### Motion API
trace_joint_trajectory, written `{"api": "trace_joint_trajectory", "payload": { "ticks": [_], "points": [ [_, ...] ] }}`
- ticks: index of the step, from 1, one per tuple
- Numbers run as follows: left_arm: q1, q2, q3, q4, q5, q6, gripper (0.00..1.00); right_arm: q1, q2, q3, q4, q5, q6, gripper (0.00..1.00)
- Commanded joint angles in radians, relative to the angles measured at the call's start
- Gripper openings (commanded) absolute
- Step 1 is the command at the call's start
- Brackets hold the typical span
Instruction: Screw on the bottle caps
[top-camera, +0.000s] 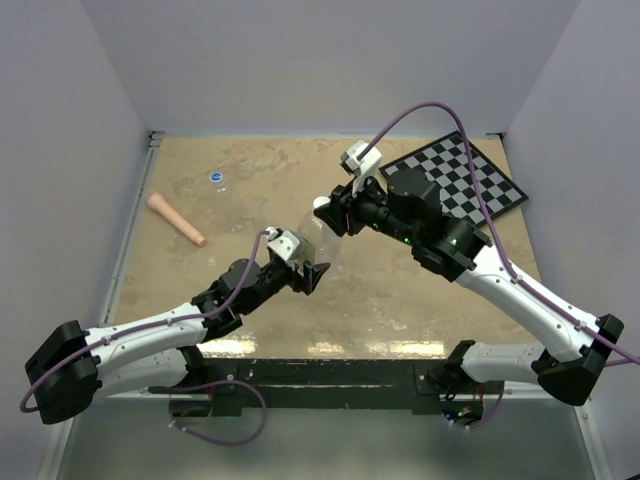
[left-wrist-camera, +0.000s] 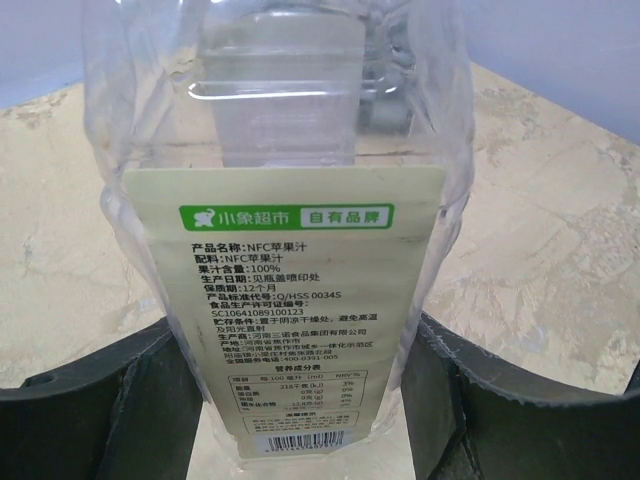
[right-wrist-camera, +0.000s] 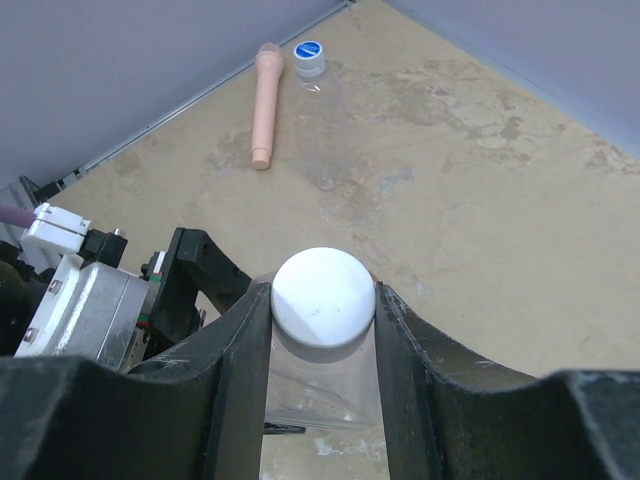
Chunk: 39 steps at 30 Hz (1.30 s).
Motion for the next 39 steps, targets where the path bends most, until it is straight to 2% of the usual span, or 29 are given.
{"api": "trace_joint_trajectory", "payload": {
  "ticks": [1, 2, 3, 6, 8, 11, 15, 19, 25, 32, 39],
  "points": [
    [-0.014, -0.02, 0.092, 0.317, -0.039, 0.031, 0.0, -0.001, 0.003, -0.04, -0.104, 0.036, 0.019, 0.0],
    [-0.014, -0.02, 0.09, 0.306, -0.041, 0.024, 0.0, -0.001, -0.006, -0.037, -0.1, 0.037, 0.02, 0.0],
    [-0.014, -0.021, 0.081, 0.299, -0.041, 0.02, 0.0, -0.001, -0.013, -0.034, -0.1, 0.037, 0.02, 0.05],
    [-0.014, -0.034, 0.055, 0.266, -0.049, 0.0, 0.0, 0.0, -0.037, -0.014, -0.103, 0.037, 0.006, 0.35],
    [-0.014, -0.044, 0.032, 0.236, -0.058, -0.017, 0.0, 0.0, -0.052, -0.002, -0.1, 0.011, -0.003, 0.5],
    [-0.013, -0.063, 0.008, 0.19, -0.068, -0.034, 0.0, 0.0, -0.082, 0.019, -0.097, -0.009, -0.016, 0.66],
    [-0.01, -0.084, -0.003, 0.122, -0.059, -0.034, 0.0, -0.001, -0.105, 0.068, -0.11, -0.042, -0.043, 0.8],
    [0.025, -0.09, 0.003, 0.065, 0.055, -0.028, 0.0, -0.019, -0.126, 0.107, -0.138, -0.108, -0.089, 0.84],
    [0.199, -0.101, -0.009, 0.042, 0.448, -0.086, 0.0, -0.144, -0.141, 0.127, -0.152, -0.357, -0.222, 0.84],
    [0.21, -0.1, 0.061, -0.042, 0.704, 0.026, 0.0, -0.151, -0.129, 0.119, -0.135, -0.584, -0.342, 0.78],
    [0.21, -0.113, 0.074, -0.033, 0.83, 0.081, 0.0, -0.151, -0.135, 0.131, -0.158, -0.704, -0.409, 0.78]
  ]
}}
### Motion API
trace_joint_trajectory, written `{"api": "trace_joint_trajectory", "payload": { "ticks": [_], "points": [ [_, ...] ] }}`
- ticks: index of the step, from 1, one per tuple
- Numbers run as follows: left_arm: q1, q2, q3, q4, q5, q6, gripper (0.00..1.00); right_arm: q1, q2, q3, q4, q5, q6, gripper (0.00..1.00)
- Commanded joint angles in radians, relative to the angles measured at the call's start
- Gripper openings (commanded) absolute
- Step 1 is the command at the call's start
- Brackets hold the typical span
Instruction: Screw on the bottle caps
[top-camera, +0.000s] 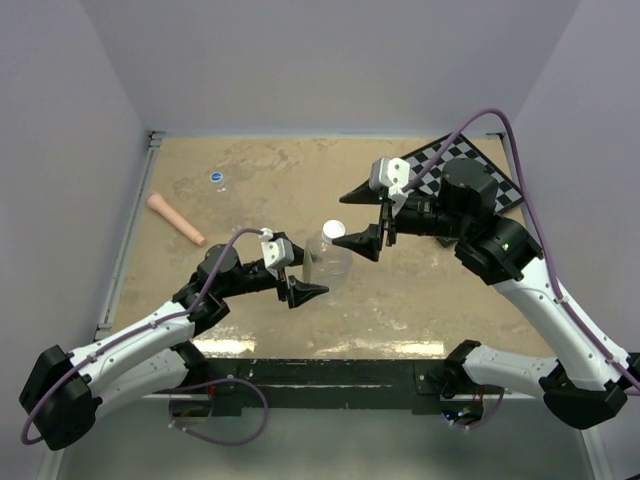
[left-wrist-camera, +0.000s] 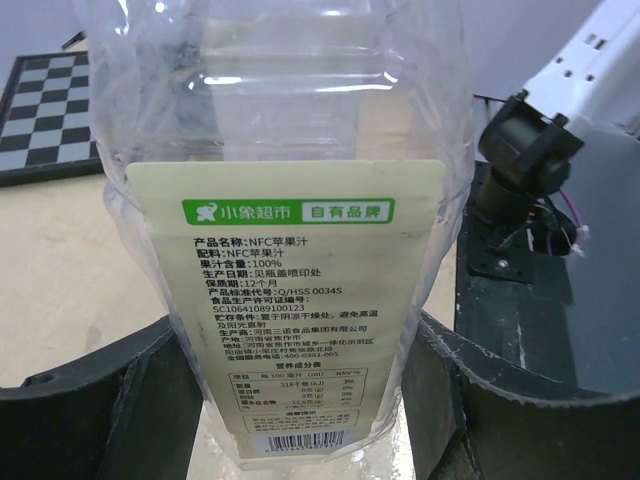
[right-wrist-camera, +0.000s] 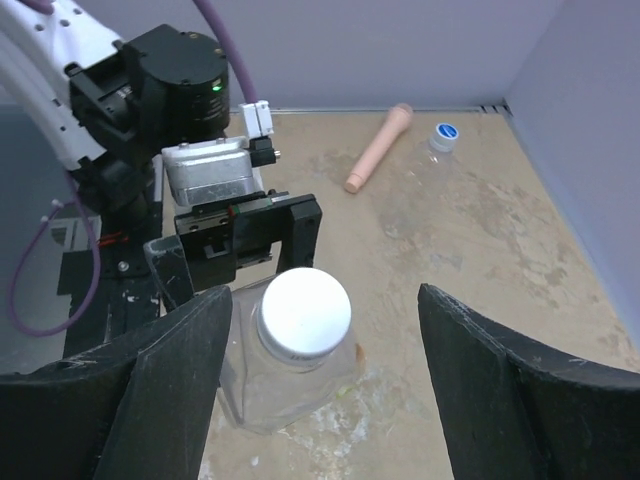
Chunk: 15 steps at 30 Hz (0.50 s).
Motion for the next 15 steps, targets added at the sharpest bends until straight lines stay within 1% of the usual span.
{"api": "trace_joint_trajectory", "payload": {
  "ticks": [1, 6, 9, 15],
  "points": [
    [0.003, -0.025, 0.051, 0.046, 0.126, 0.058, 0.0, 0.0, -0.008, 0.042, -0.022, -0.148, -0.079, 0.78],
    [0.005, -0.025, 0.062, 0.041, 0.137, 0.074, 0.0, 0.0, -0.003, 0.033, -0.027, -0.253, -0.099, 0.77],
    [0.005, -0.018, 0.068, 0.043, 0.14, 0.075, 0.0, 0.0, 0.0, 0.028, -0.022, -0.282, -0.097, 0.76],
    [0.005, -0.008, 0.073, 0.059, 0.152, 0.066, 0.0, 0.0, 0.018, 0.026, -0.028, -0.311, -0.102, 0.7]
  ]
}}
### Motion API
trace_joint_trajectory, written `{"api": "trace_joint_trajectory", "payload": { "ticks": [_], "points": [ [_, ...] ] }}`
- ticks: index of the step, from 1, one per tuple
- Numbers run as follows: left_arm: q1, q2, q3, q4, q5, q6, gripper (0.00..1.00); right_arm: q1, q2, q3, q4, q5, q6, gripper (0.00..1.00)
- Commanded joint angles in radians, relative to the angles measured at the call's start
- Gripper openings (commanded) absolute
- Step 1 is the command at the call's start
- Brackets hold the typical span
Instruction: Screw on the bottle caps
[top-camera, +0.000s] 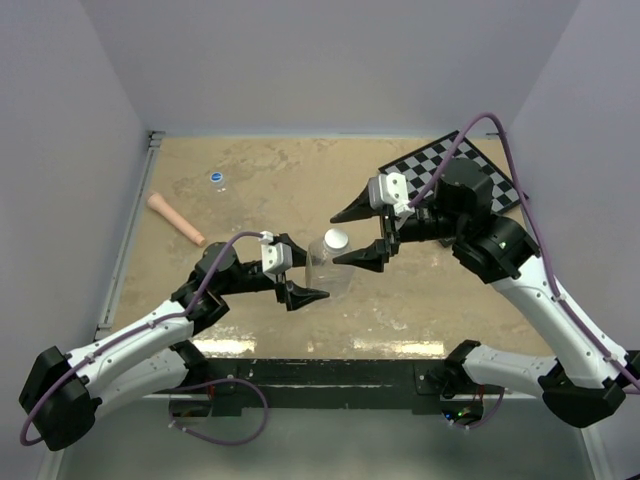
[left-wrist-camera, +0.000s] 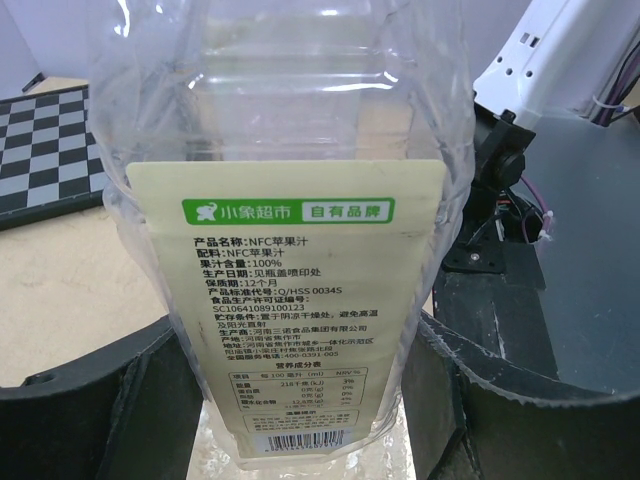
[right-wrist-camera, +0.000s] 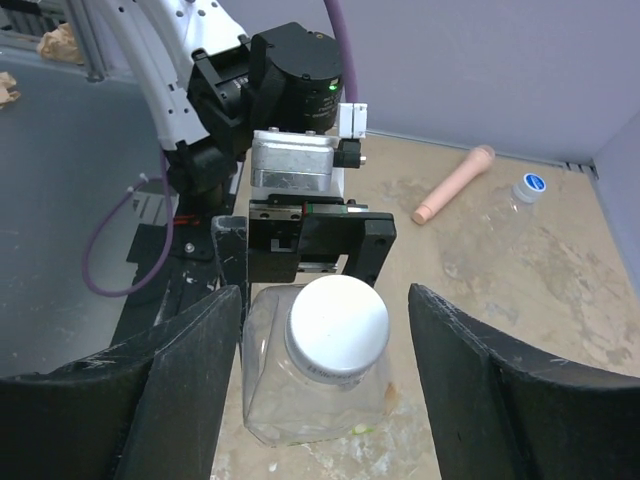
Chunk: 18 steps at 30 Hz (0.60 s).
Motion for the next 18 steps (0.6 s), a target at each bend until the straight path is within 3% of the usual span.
{"api": "trace_joint_trajectory", "payload": {
  "ticks": [1, 18],
  "points": [
    [0.005, 0.0, 0.049, 0.062, 0.039, 0.024, 0.0, 0.0, 0.013, 0.026, -0.002, -0.057, -0.015, 0.69],
    [0.005, 0.01, 0.062, 0.08, 0.06, 0.015, 0.0, 0.0, 0.022, 0.014, 0.012, -0.075, -0.006, 0.45]
  ]
}}
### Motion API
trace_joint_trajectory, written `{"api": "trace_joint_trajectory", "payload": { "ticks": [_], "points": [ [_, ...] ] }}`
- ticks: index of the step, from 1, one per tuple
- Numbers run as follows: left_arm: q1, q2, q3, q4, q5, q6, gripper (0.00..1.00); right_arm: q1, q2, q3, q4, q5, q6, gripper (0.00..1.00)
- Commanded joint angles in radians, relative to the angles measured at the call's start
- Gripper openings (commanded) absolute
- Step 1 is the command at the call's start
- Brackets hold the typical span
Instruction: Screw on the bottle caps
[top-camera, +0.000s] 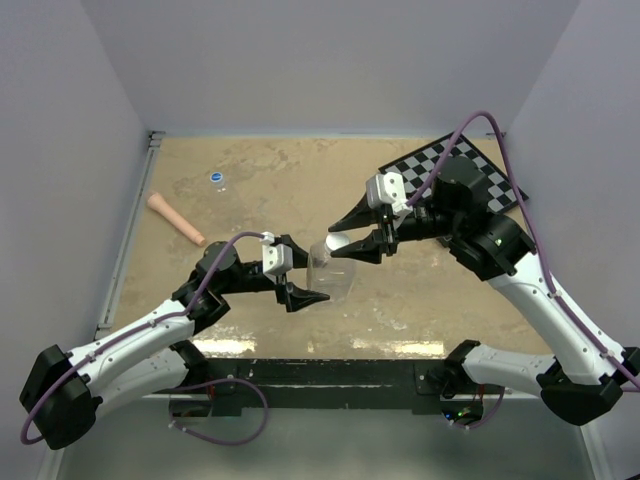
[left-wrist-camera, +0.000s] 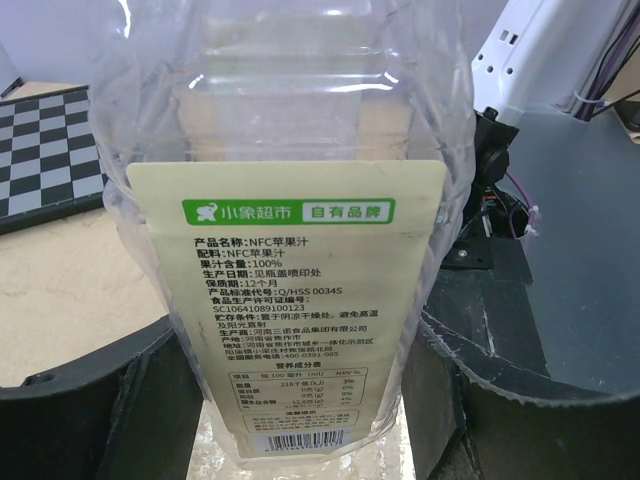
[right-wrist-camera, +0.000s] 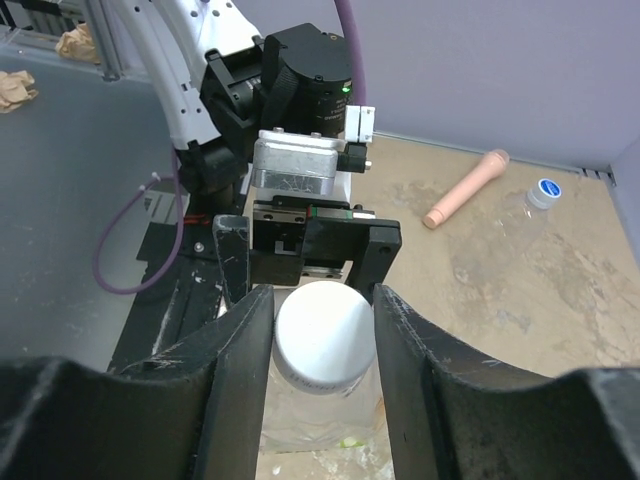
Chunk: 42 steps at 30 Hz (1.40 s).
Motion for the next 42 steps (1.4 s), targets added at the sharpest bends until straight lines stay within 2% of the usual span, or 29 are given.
{"api": "trace_joint_trajectory", "payload": {
  "ticks": [1, 16, 27, 35, 42],
  "points": [
    [0.005, -0.001, 0.058, 0.076, 0.022, 0.016, 0.0, 0.002, 0.004, 0.012, 0.012, -0.037, 0.001, 0.45],
    [0.005, -0.003, 0.075, 0.093, 0.015, 0.001, 0.0, 0.0, 0.01, 0.005, 0.007, -0.016, 0.006, 0.44],
    [-0.017, -0.043, 0.075, 0.114, -0.156, -0.012, 0.0, 0.0, 0.024, -0.026, 0.009, 0.096, 0.044, 0.37],
    [-0.018, -0.038, 0.078, 0.111, -0.151, -0.016, 0.0, 0.0, -0.007, -0.038, 0.038, 0.084, 0.061, 0.52],
    [-0.018, -0.037, 0.069, 0.116, -0.142, -0.022, 0.0, 0.0, -0.023, -0.049, 0.068, 0.105, 0.082, 0.54]
  ]
}}
